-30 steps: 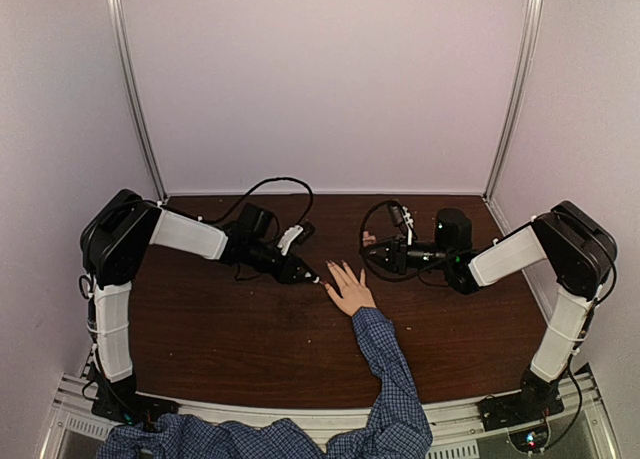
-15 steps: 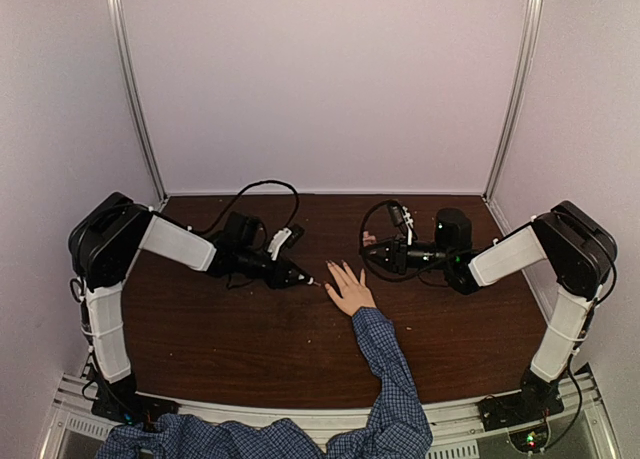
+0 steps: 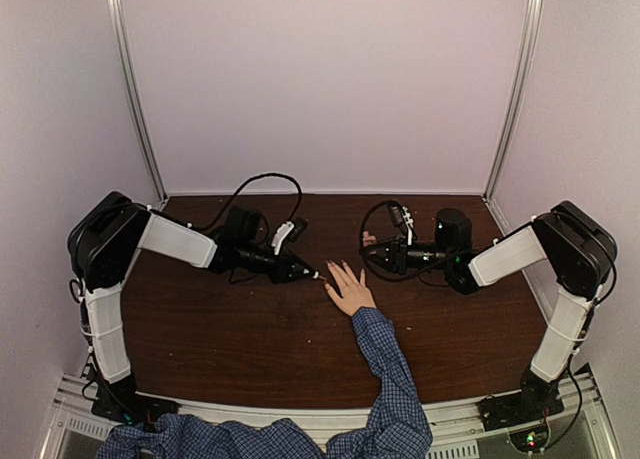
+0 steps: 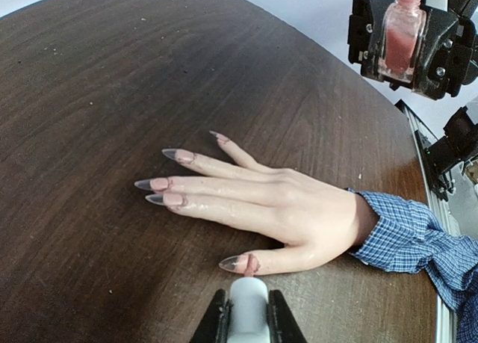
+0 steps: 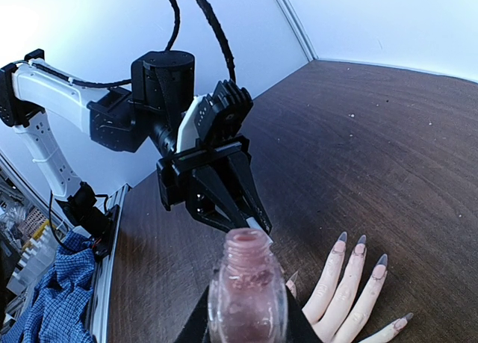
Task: Paint the nails
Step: Paint the nail with the hand.
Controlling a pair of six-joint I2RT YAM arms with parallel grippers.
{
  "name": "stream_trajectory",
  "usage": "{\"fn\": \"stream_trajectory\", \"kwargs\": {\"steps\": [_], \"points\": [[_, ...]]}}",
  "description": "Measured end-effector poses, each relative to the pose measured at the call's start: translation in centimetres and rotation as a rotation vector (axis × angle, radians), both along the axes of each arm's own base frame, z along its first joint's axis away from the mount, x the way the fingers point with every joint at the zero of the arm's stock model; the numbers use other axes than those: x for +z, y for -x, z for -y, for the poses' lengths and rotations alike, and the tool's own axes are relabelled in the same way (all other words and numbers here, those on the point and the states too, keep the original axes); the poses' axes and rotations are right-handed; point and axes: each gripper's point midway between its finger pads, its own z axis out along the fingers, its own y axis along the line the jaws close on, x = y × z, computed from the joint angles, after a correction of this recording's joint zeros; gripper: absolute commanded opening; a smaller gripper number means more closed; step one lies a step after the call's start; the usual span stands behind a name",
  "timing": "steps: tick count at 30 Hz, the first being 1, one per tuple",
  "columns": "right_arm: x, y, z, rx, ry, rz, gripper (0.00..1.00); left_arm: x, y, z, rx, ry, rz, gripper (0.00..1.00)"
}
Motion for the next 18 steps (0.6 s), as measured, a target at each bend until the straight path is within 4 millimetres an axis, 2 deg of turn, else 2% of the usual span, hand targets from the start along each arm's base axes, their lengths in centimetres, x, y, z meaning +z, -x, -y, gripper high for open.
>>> {"fn": "stream_trajectory", "kwargs": {"steps": [6, 18], "points": [[0.00, 0.01, 0.00, 0.000, 0.000, 0.000, 0.00, 0.40, -0.23, 0.56, -0.011, -0.002, 0.008, 0.00], [0.00, 0.01, 0.00, 0.001, 0.000, 0.000, 0.00, -0.30, -0.02, 1.10, -0.032, -0.035, -0.018, 0.00]]}}
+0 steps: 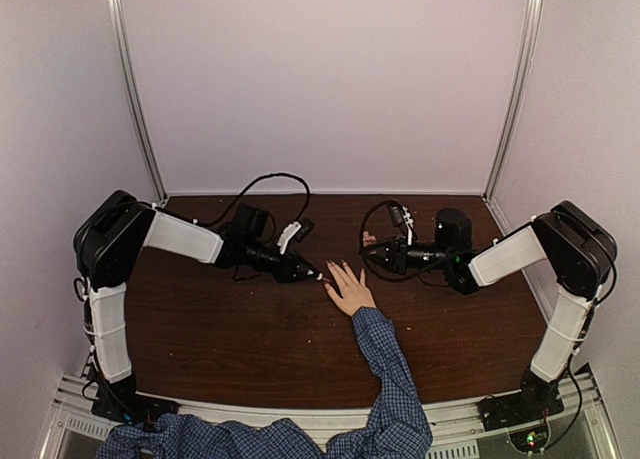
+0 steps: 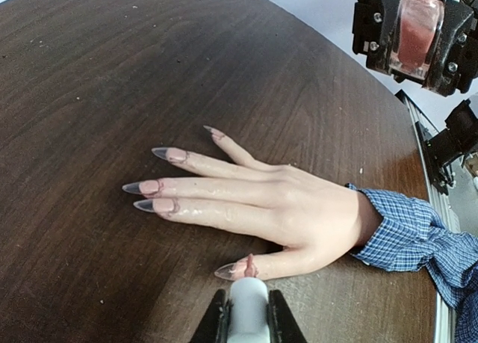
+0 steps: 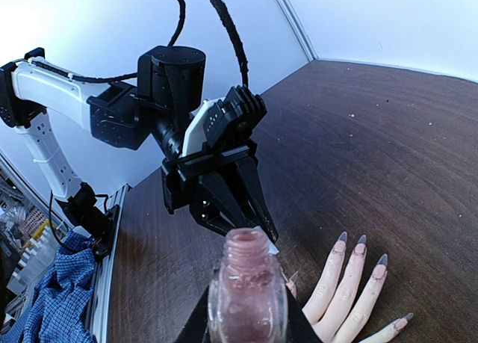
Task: Paint the nails
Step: Paint the nail with the hand.
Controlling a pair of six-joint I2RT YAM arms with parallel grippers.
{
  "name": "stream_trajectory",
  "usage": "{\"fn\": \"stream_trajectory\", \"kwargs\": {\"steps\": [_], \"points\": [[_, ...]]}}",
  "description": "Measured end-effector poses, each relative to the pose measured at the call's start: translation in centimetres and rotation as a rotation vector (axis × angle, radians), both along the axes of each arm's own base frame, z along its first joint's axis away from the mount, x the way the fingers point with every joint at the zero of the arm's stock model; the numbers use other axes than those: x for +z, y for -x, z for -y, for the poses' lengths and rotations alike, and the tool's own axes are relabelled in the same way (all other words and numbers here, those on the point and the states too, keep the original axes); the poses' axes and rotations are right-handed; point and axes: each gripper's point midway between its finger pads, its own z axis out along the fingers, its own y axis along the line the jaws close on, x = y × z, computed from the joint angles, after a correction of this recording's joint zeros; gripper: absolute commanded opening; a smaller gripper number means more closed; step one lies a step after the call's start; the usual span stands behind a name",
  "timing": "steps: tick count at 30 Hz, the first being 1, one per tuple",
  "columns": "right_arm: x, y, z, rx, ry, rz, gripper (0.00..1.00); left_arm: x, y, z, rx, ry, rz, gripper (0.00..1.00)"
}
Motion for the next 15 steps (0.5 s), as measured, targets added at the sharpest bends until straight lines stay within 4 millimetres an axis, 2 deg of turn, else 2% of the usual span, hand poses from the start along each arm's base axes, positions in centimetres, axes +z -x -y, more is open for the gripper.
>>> {"fn": "stream_trajectory", "kwargs": {"steps": [15], "points": [[0.0, 0.0, 0.0, 0.000, 0.000, 0.000, 0.00, -1.2, 0.1, -0.1, -0.004, -0.041, -0.043, 0.00]]}}
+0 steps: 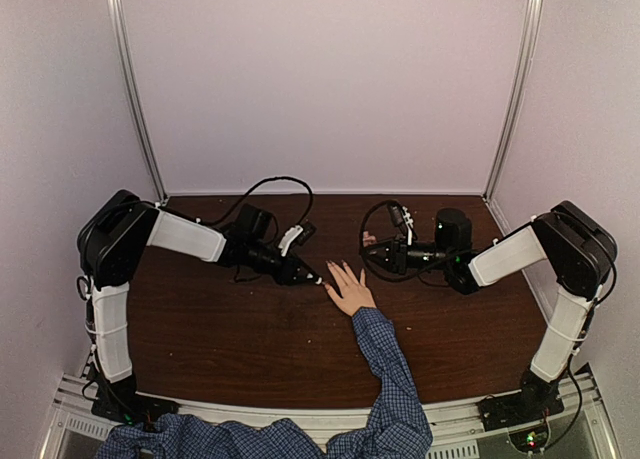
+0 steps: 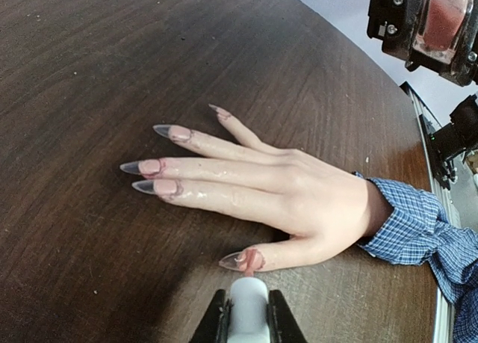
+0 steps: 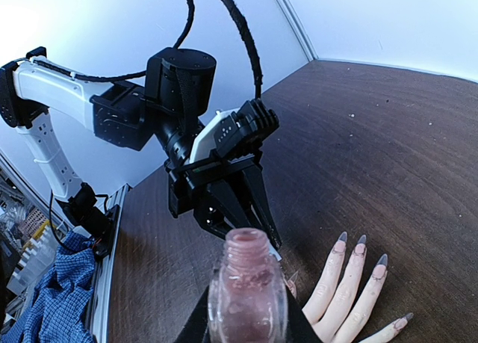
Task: Paint the nails
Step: Paint the nail with the hand.
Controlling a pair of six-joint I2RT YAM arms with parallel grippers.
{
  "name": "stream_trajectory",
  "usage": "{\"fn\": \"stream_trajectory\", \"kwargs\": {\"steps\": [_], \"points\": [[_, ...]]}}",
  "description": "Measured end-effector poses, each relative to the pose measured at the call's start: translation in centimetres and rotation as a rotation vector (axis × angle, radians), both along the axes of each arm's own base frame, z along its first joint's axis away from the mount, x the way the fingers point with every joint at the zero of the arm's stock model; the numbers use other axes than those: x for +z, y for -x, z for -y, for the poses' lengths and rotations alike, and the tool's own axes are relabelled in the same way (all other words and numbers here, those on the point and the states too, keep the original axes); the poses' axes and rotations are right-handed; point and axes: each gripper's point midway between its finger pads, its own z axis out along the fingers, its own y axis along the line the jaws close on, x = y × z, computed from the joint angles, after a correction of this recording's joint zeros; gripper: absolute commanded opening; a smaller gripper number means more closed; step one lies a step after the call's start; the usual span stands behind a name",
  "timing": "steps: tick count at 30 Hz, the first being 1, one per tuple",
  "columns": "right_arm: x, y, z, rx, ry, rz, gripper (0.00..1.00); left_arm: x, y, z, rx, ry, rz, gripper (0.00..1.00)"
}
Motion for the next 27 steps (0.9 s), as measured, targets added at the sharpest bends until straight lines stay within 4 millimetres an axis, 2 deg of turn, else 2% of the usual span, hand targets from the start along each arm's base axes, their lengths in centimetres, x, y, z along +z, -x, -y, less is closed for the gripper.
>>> {"fn": "stream_trajectory", "kwargs": {"steps": [18, 27], "points": [[0.00, 0.00, 0.00, 0.000, 0.000, 0.000, 0.00, -0.49, 0.08, -0.14, -0.001, -0.019, -0.011, 0.00], [0.00, 0.00, 0.00, 0.000, 0.000, 0.000, 0.00, -0.42, -0.50, -0.17, 0.019, -0.030, 0.007, 0.00]]}}
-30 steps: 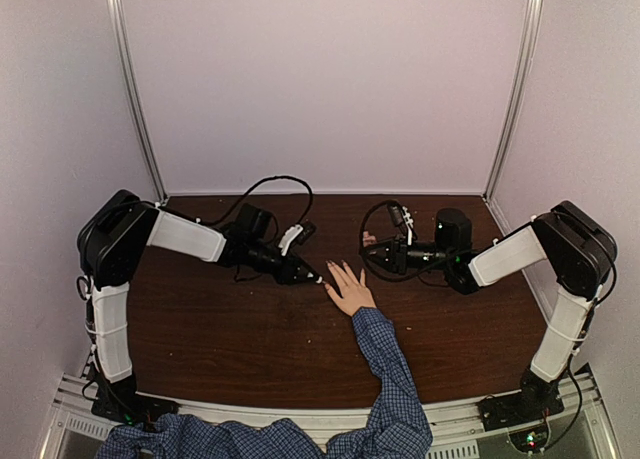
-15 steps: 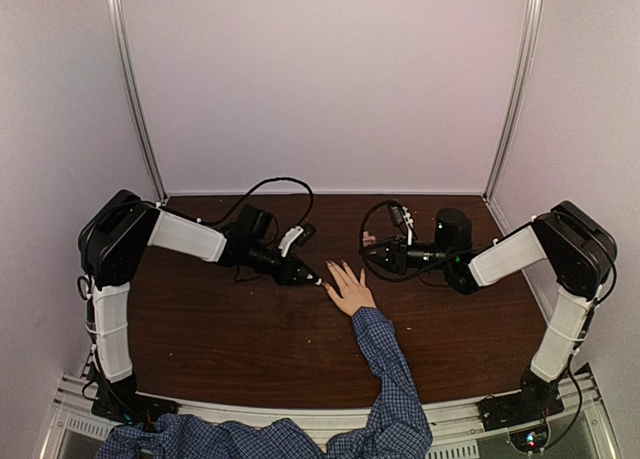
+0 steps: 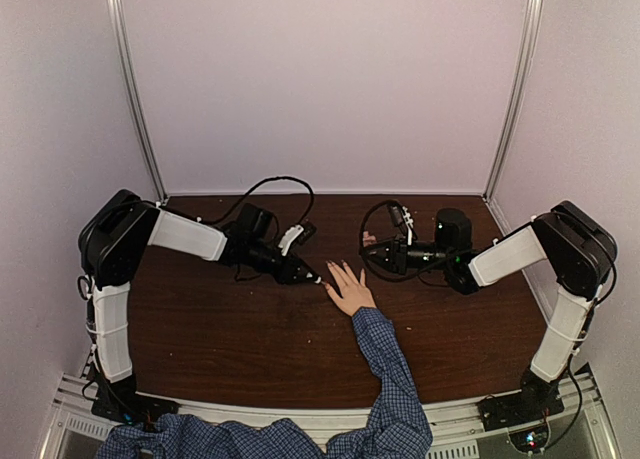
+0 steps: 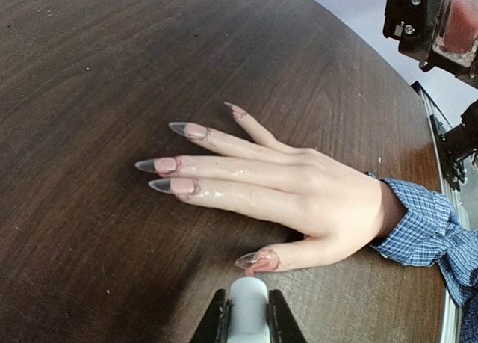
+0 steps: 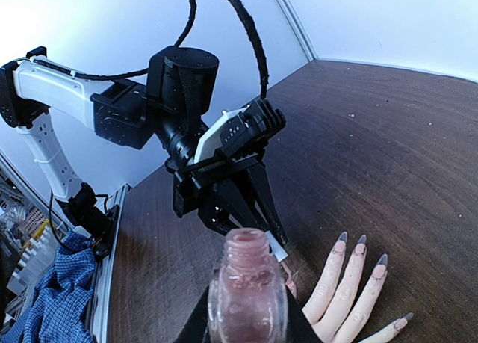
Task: Paint the nails
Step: Paint the nail with the hand.
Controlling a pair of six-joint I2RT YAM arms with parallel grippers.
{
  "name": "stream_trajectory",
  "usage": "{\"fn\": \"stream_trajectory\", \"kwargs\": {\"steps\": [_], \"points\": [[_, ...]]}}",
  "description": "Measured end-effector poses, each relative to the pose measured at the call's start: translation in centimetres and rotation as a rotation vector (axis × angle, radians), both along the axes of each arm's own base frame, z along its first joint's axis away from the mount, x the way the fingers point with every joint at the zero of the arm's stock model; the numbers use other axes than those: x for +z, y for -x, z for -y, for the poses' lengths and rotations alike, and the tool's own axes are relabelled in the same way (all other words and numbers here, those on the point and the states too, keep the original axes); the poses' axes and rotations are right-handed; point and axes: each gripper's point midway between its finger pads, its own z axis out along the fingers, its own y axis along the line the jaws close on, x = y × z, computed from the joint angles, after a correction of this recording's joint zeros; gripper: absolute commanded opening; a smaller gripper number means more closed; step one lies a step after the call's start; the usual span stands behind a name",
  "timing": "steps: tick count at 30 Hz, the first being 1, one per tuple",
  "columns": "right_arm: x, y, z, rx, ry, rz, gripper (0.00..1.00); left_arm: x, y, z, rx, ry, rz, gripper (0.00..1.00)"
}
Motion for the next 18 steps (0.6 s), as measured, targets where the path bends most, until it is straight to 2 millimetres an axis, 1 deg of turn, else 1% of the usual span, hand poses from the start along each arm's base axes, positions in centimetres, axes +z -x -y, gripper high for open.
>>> {"fn": "stream_trajectory", "kwargs": {"steps": [15, 18], "points": [[0.0, 0.0, 0.0, 0.000, -0.001, -0.002, 0.00, -0.1, -1.4, -0.6, 0.073, -0.011, 0.010, 0.00], [0.0, 0.0, 0.0, 0.000, -0.001, -0.002, 0.00, -0.4, -1.2, -1.1, 0.089, -0.003, 0.024, 0.00]]}}
